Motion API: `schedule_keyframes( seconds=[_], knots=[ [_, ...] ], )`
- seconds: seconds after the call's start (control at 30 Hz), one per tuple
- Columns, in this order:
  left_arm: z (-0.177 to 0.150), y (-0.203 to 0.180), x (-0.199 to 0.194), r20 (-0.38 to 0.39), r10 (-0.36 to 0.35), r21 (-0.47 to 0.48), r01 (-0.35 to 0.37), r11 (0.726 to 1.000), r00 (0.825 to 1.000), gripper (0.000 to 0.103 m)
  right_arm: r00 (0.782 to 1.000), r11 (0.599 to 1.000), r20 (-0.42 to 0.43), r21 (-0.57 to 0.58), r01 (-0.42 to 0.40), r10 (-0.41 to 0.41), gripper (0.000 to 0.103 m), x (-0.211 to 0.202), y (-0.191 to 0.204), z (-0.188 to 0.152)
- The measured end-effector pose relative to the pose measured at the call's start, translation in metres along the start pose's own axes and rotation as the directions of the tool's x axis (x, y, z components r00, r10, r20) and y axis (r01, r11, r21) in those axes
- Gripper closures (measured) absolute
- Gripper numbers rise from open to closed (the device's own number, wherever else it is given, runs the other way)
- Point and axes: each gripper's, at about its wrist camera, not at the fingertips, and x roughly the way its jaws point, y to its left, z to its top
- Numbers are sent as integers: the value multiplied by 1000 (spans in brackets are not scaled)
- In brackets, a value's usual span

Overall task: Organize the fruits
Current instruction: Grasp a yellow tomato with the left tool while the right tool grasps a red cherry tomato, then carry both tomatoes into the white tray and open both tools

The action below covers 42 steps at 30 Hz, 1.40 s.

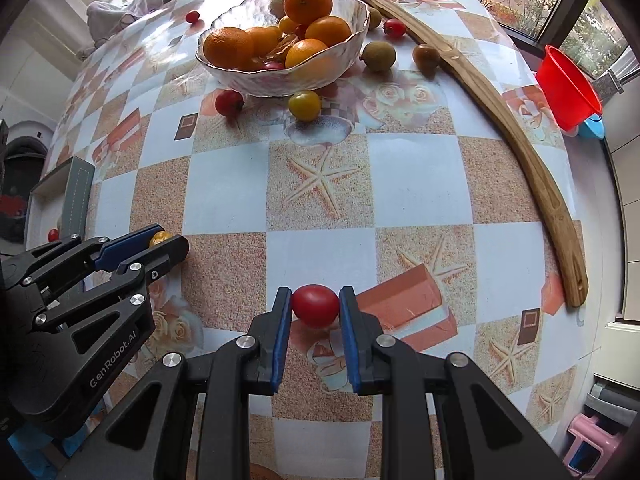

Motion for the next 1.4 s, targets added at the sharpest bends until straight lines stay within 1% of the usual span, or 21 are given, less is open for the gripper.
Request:
schedule_keyframes(
  seconds=[0.2,0.3,0.5,0.8,1.13,1.4],
  knots=[
    [-26,10,-12,-7,-6,-46,6,999,1000,82,1000,1000,-6,-11,-4,4,77,-6,7,-9],
    [-38,21,-23,6,-11,-81,12,997,1000,82,1000,1000,-9,-13,-17,17,77,-9,12,-12],
    [-58,45,-49,37,-19,-146,24,989,999,82,998,998,-15,24,-59,60,77,-21,12,-20],
    [-83,74,-79,71,-4,-212,19,977,997,82,997,998,-22,7,-70,70,77,-34,27,-25],
    [-108,109,-101,103,25,-283,5,959,994,82,996,993,-27,-78,-89,87,77,-42,76,-23],
    [-129,150,-115,119,70,-364,-22,931,990,82,991,976,-44,-177,-128,122,77,-39,140,-13]
  ],
)
